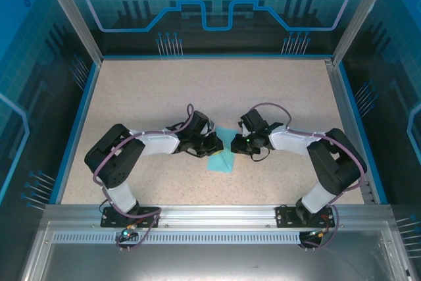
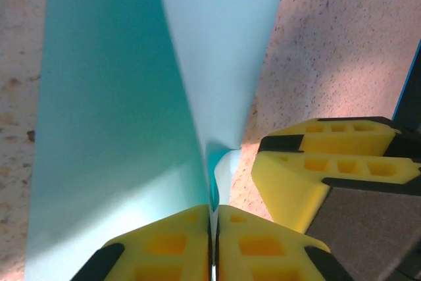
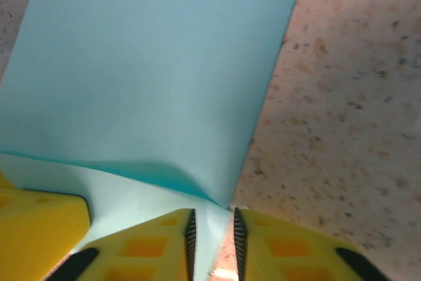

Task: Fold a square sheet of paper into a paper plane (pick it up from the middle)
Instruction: Turn over the paper at the center of the table.

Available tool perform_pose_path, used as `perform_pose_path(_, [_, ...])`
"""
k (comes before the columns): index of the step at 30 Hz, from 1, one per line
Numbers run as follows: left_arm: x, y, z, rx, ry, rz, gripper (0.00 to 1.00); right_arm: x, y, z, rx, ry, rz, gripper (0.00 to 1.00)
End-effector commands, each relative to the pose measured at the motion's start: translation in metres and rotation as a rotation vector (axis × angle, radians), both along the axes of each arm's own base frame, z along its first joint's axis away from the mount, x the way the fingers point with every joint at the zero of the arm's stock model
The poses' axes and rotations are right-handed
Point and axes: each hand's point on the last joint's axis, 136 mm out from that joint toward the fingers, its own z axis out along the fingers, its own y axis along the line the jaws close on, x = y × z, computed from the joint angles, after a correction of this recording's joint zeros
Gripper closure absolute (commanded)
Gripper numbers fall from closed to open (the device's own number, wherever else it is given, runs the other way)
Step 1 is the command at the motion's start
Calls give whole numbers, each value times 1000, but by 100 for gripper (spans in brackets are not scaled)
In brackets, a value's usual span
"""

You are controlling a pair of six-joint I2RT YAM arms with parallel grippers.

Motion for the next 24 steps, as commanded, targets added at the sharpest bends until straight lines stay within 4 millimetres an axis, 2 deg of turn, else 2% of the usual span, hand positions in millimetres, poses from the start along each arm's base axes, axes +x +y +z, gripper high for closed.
perform_pose_path(1, [5,-5,7,16,-47,-41,94,1,-22,20,-50,-42,-48,61])
perform_pose_path(4, [8,0,12,63,-80,-51,97,1,-40,41,-103,-96,-78,43])
perform_pose_path(7, [10,9,30,109,-133,-60,98,-1,-56,60,-144,-141,-104,25])
perform_pose_path(12, [5,47,72,359,-255,-74,98,-6,-72,86,-159,-210,-144,3])
perform_pose_path(18, [3,95,131,645,-421,-82,98,-9,-82,98,-154,-246,-203,1])
perform_pose_path(24, [18,140,167,944,-528,-28,97,-7,-92,97,-189,-248,-263,1])
